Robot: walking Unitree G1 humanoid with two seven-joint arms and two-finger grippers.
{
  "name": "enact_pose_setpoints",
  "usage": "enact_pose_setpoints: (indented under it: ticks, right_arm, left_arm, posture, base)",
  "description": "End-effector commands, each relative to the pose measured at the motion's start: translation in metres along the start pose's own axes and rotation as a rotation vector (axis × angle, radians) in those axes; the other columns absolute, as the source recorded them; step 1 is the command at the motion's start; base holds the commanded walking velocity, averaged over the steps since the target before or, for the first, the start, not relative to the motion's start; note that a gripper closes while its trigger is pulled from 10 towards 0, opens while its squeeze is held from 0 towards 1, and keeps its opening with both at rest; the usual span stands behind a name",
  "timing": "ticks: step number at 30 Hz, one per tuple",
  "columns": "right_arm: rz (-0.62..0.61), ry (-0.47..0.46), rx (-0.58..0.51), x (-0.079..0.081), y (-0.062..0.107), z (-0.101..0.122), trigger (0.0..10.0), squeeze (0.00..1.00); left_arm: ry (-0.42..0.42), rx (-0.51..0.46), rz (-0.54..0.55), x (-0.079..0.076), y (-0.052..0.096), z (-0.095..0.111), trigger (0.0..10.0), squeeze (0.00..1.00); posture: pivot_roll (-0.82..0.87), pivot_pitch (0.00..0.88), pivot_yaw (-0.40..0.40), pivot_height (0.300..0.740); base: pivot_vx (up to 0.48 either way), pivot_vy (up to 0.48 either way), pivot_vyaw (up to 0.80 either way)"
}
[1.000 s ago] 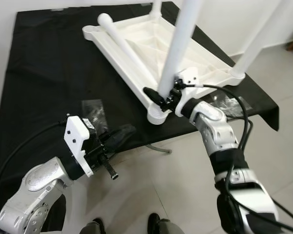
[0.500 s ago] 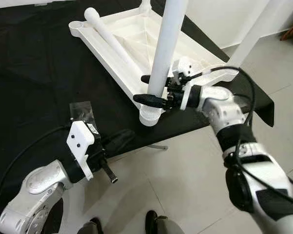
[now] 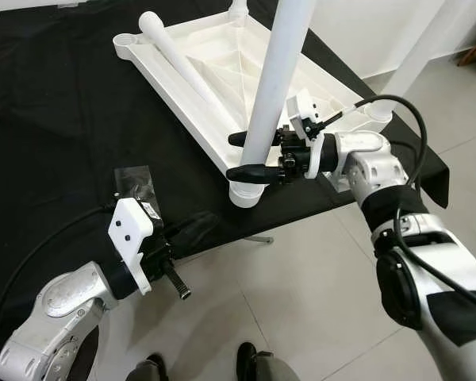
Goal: Building children table
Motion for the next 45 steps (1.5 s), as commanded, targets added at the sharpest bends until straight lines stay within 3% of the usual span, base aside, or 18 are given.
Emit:
enact_pose_setpoints:
  ticks: [1,15,19,21,23,25,26,27,28,30,32,34,37,38,39,40,44,45]
  right_arm:
    - [0.037,0.012,0.017,0.001,0.004,0.000,0.0,0.00]
    - [-0.031,0.037,0.035,-0.001,0.019,-0.007,0.0,0.00]
    - [-0.153,0.059,0.023,-0.006,0.029,-0.011,0.0,0.00]
    - [-0.313,0.021,-0.014,-0.010,0.034,-0.020,0.0,0.00]
    - [-0.504,-0.003,-0.043,-0.005,0.018,-0.040,0.0,0.00]
    - [-0.548,-0.004,-0.050,-0.003,0.014,-0.045,0.0,0.00]
    - [-0.849,-0.066,-0.052,0.000,0.004,-0.062,0.0,0.00]
    - [-0.849,-0.066,-0.052,0.000,0.004,-0.062,0.0,0.00]
    - [-0.983,-0.113,-0.018,0.014,-0.006,-0.078,0.0,0.00]
    - [-1.078,-0.143,0.007,0.024,-0.010,-0.086,0.0,0.00]
    - [-1.078,-0.143,0.007,0.024,-0.010,-0.086,0.0,0.00]
    - [-1.078,-0.161,-0.006,0.031,-0.024,-0.088,0.0,0.00]
    - [-1.022,-0.104,-0.027,0.018,-0.033,-0.073,0.0,0.00]
    - [-1.029,-0.095,-0.028,0.015,-0.031,-0.069,3.1,0.00]
    - [-1.033,-0.093,-0.030,0.014,-0.031,-0.066,3.1,0.00]
    - [-1.031,-0.093,-0.035,0.015,-0.032,-0.063,10.0,0.00]
    - [-1.021,-0.079,-0.025,0.019,-0.036,-0.057,10.0,0.00]
    - [-1.014,-0.065,-0.027,0.020,-0.037,-0.052,10.0,1.00]
  left_arm:
    - [-0.004,0.007,-0.016,-0.004,0.002,-0.001,10.0,0.00]
    - [0.001,0.007,-0.015,-0.003,0.003,-0.001,10.0,0.00]
    - [0.003,0.009,-0.012,-0.003,0.003,-0.002,10.0,0.00]
    - [0.004,0.010,-0.009,-0.001,0.004,-0.003,10.0,0.00]
    - [0.008,0.008,-0.013,-0.001,0.004,-0.003,10.0,0.00]
    - [0.008,0.007,-0.014,-0.001,0.004,-0.003,10.0,0.00]
    - [0.011,0.009,-0.019,-0.001,0.004,-0.003,10.0,0.00]
    - [0.011,0.009,-0.019,-0.001,0.004,-0.003,10.0,0.00]
    - [0.013,0.009,-0.024,-0.001,0.003,-0.003,10.0,0.00]
    - [0.015,0.009,-0.027,-0.002,0.002,-0.004,10.0,0.00]
    - [0.015,0.009,-0.027,-0.002,0.002,-0.004,10.0,0.00]
    - [0.015,0.008,-0.032,-0.002,0.002,-0.003,10.0,0.00]
    - [0.007,0.002,-0.027,0.001,0.002,-0.001,10.0,0.00]
    - [0.009,0.005,-0.030,0.000,0.002,-0.002,10.0,0.00]
    - [0.011,0.007,-0.033,-0.002,0.002,-0.003,10.0,0.00]
    - [0.012,0.008,-0.035,-0.003,0.002,-0.004,10.0,0.00]
    - [0.012,0.008,-0.035,-0.002,0.002,-0.004,10.0,0.00]
    - [0.010,0.006,-0.033,-0.002,0.001,-0.003,10.0,0.00]
  posture:
    - [0.09,0.282,-0.137,0.740]
    - [0.08,0.283,-0.134,0.740]
    - [0.07,0.285,-0.134,0.740]
    - [0.06,0.290,-0.129,0.740]
    - [0.05,0.291,-0.124,0.740]
    - [0.05,0.291,-0.123,0.740]
    - [0.04,0.293,-0.116,0.740]
    - [0.04,0.293,-0.116,0.740]
    - [0.05,0.293,-0.108,0.740]
    - [0.05,0.293,-0.108,0.740]
    - [0.05,0.293,-0.108,0.740]
    - [0.06,0.285,-0.094,0.740]
    - [0.06,0.280,-0.110,0.740]
    - [0.06,0.279,-0.111,0.740]
    - [0.06,0.279,-0.111,0.740]
    - [0.06,0.280,-0.111,0.740]
    - [0.06,0.278,-0.109,0.740]
    - [0.06,0.277,-0.110,0.740]
  base:
    - [0.000,0.000,0.00]
    - [0.000,0.000,0.00]
    - [0.000,0.000,0.00]
    - [0.000,0.000,0.00]
    - [0.000,0.000,0.00]
    - [0.000,0.000,0.00]
    - [0.000,0.000,0.00]
    - [0.000,0.000,0.00]
    - [0.000,0.000,0.00]
    - [0.000,0.000,0.00]
    - [0.000,0.000,0.00]
    - [0.000,0.000,0.00]
    - [0.000,0.000,0.00]
    - [0.000,0.000,0.00]
    - [0.000,0.000,0.00]
    - [0.000,0.000,0.00]
    - [0.000,0.000,0.00]
    - [0.000,0.000,0.00]
Point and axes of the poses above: a point about 5 cm out from each wrist's last joint towards the gripper, its own y axis pointing back from the gripper into the wrist, its own z axis along the axis of the wrist's last joint, x = y × z, the point moved 2 cm from there along -y, pointing out of the wrist towards the gripper
